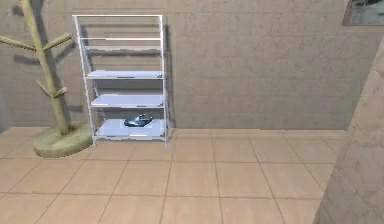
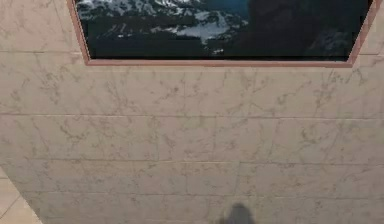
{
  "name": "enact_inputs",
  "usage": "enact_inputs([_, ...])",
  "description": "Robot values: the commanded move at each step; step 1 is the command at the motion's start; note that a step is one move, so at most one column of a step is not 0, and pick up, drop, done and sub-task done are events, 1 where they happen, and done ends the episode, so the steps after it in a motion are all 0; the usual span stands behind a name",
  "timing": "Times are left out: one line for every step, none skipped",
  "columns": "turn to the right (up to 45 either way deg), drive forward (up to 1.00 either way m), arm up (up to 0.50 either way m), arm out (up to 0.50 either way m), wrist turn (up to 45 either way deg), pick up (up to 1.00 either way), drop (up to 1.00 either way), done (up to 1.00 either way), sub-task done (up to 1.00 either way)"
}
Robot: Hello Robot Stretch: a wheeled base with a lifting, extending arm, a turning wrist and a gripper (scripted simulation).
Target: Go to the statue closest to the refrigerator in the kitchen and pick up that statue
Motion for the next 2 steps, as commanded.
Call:
enact_inputs([0.0,1.00,0.00,0.00,0.0,0.00,0.00,0.00,0.00])
enact_inputs([0.0,0.50,0.00,0.00,0.0,0.00,0.00,0.00,0.00])
